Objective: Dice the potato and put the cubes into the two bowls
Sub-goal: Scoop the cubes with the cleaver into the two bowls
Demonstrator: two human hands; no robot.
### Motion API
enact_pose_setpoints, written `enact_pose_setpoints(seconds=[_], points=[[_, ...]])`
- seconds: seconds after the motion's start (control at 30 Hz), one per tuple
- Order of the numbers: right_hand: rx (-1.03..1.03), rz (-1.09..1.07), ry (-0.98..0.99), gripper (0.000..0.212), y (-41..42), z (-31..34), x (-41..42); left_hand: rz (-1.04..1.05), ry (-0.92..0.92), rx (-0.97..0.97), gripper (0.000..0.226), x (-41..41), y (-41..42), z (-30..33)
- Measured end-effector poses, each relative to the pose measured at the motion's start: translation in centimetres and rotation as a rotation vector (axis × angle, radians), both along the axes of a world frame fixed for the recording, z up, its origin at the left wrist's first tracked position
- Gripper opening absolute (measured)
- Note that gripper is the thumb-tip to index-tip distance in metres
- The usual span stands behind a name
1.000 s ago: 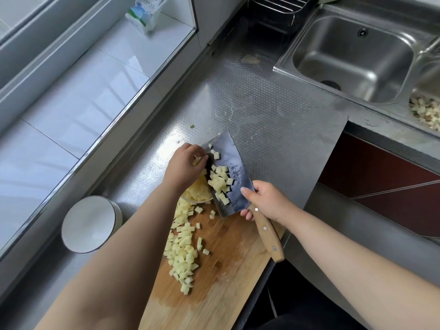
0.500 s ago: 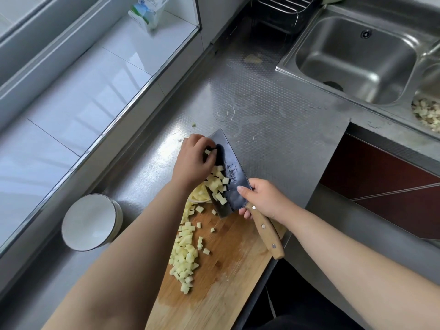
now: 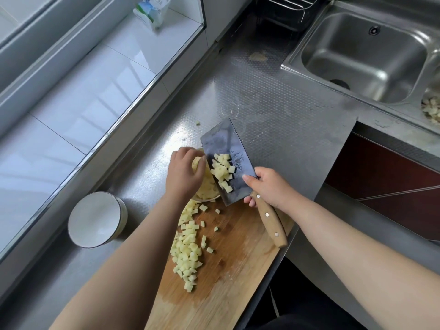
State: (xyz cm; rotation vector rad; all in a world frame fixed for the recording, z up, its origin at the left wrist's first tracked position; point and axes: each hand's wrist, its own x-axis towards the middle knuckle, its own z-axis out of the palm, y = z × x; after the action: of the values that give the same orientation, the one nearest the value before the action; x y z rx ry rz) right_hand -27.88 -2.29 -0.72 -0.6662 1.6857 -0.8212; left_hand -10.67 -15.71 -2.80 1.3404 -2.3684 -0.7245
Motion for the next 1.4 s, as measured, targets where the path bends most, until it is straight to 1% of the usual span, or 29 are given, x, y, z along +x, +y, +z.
enact_pose_setpoints(seconds=[0.07, 0.1, 0.17, 0.23, 0.3, 0.47, 0.63, 0.7, 0.8, 0.9, 0.97, 1.03, 1.07, 1.13, 1.17, 1.2, 1.23, 1.33, 1.4], points=[[0.0, -0.006, -0.003, 0.023, -0.2, 0.0, 0.2, -0.093, 0.101, -0.095, 0.033, -0.4, 0.7, 0.5], [0.001, -0.009, -0.005, 0.022, -0.4, 0.0, 0.4, -0.166, 0.119, -0.134, 0.037, -0.8, 1.1, 0.8], [0.001, -0.011, -0.007, 0.021, -0.6, 0.1, 0.8, -0.299, 0.084, -0.193, 0.041, -1.5, 1.7, 1.0], [-0.007, -0.012, -0.01, 0.019, -0.9, 0.3, 1.3, -0.367, 0.033, -0.225, 0.041, -2.0, 2.0, 0.6], [-0.01, -0.001, 0.004, 0.024, -1.3, 0.5, 1.5, -0.376, 0.013, -0.246, 0.037, -2.0, 2.0, 0.0], [-0.011, 0.013, 0.061, 0.035, -1.7, 0.9, 1.8, -0.322, 0.0, -0.384, 0.019, -1.5, 1.5, -1.1], [-0.013, -0.006, 0.094, 0.036, -1.1, 0.9, 1.1, -0.29, -0.042, -0.367, 0.013, -0.2, 1.2, -2.1], [-0.024, -0.02, 0.103, 0.032, -0.8, 1.0, 0.7, -0.29, -0.081, -0.356, 0.011, 0.3, 1.4, -2.3], [-0.041, -0.044, 0.122, 0.027, -0.4, 1.3, 0.1, -0.294, -0.144, -0.324, 0.016, 0.8, 1.6, -2.2], [-0.054, -0.077, 0.123, 0.029, -0.1, 1.4, -0.7, -0.259, -0.126, -0.27, 0.03, 1.3, 2.0, -1.8], [-0.059, -0.097, 0.122, 0.028, 0.3, 1.4, -1.1, -0.139, -0.053, -0.237, 0.035, 1.5, 2.5, -1.6], [-0.065, -0.111, 0.116, 0.026, 0.7, 1.4, -1.2, 0.109, 0.033, -0.15, 0.035, 1.7, 2.9, -1.4], [-0.068, -0.113, 0.116, 0.024, 0.9, 1.4, -1.2, 0.259, 0.077, -0.07, 0.034, 1.9, 2.9, -1.3], [-0.068, -0.114, 0.124, 0.022, 1.4, 1.4, -1.0, 0.505, 0.136, 0.155, 0.034, 2.1, 2.6, -1.1], [-0.068, -0.115, 0.125, 0.021, 1.6, 1.4, -0.8, 0.556, 0.13, 0.283, 0.035, 2.3, 2.5, -1.0], [-0.063, -0.119, 0.124, 0.022, 1.7, 1.4, -0.8, 0.546, 0.091, 0.384, 0.037, 2.5, 2.3, -1.0], [-0.058, -0.12, 0.125, 0.022, 1.9, 1.4, -0.7, 0.497, 0.032, 0.44, 0.038, 2.7, 2.2, -1.0], [-0.042, -0.111, 0.126, 0.023, 2.4, 1.3, -0.3, 0.339, -0.151, 0.48, 0.041, 3.6, 2.2, -0.5], [-0.037, -0.113, 0.12, 0.024, 2.6, 1.1, -0.2, 0.249, -0.235, 0.522, 0.041, 4.0, 1.8, -0.3]])
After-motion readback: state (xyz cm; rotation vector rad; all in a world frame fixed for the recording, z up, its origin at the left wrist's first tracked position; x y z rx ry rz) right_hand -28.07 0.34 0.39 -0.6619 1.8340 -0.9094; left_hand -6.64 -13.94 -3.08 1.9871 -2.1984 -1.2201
